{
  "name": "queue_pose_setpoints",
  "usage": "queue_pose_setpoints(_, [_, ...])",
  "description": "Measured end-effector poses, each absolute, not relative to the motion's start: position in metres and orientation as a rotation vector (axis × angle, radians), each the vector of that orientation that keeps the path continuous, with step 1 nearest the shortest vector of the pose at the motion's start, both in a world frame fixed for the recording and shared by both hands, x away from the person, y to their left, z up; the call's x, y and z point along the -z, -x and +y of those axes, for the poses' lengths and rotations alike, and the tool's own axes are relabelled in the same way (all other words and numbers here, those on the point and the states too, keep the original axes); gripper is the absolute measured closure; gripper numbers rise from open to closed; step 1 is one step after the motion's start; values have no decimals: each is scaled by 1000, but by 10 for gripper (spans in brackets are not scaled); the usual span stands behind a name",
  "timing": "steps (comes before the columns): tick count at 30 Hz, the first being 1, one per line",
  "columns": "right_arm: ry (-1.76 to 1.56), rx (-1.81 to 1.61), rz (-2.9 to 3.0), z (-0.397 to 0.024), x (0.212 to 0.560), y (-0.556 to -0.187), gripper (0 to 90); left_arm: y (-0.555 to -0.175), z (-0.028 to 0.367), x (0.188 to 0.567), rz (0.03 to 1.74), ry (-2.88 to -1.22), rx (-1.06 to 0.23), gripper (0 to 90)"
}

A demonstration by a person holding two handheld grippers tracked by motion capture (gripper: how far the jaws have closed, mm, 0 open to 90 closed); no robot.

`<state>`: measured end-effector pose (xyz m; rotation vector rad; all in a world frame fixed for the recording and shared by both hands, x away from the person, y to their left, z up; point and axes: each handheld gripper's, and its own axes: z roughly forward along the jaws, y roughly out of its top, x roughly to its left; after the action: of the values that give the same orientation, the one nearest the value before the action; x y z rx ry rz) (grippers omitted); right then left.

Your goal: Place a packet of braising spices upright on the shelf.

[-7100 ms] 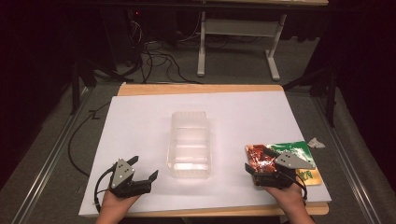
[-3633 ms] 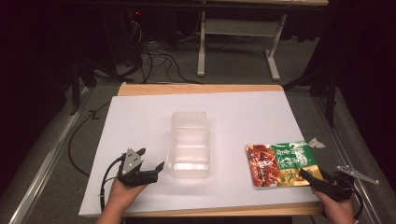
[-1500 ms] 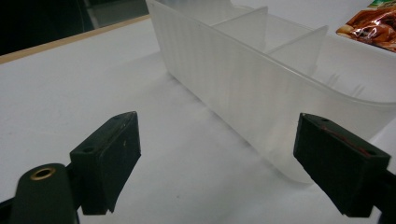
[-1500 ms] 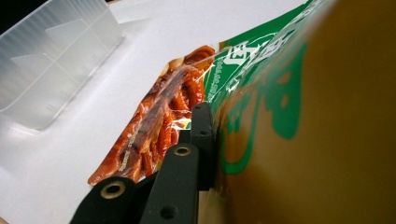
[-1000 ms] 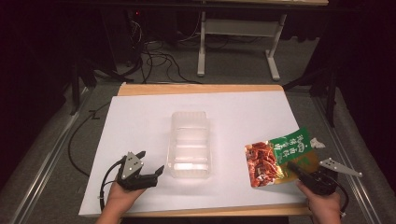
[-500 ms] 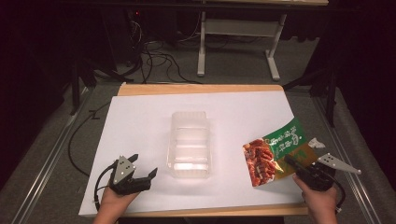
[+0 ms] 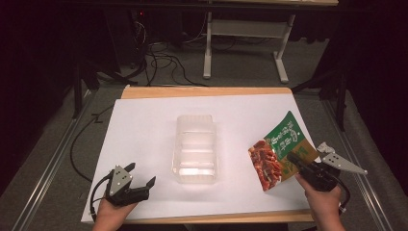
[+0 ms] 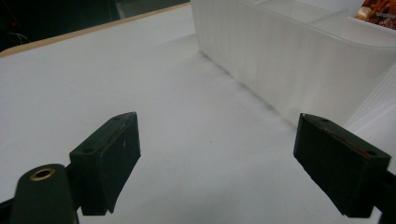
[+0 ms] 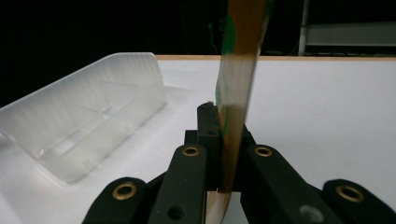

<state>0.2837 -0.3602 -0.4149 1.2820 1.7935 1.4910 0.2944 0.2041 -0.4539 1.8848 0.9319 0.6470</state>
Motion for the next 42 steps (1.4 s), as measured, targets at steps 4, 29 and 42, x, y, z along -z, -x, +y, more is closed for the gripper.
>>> queue_pose_setpoints(4, [-1232,-1520,1808,-353,410,-286,900,-291,208,454,941,-1882,-655,152])
queue_pose_setpoints(29, [-1122,-1512,1845,-339,398,-291,900,-282,218,453,971,-1863,-686,151])
queue_pose_setpoints(42, [-1019,-1496,1901,-338,390,-292,900,-285,215,453,958,-1869,-679,150])
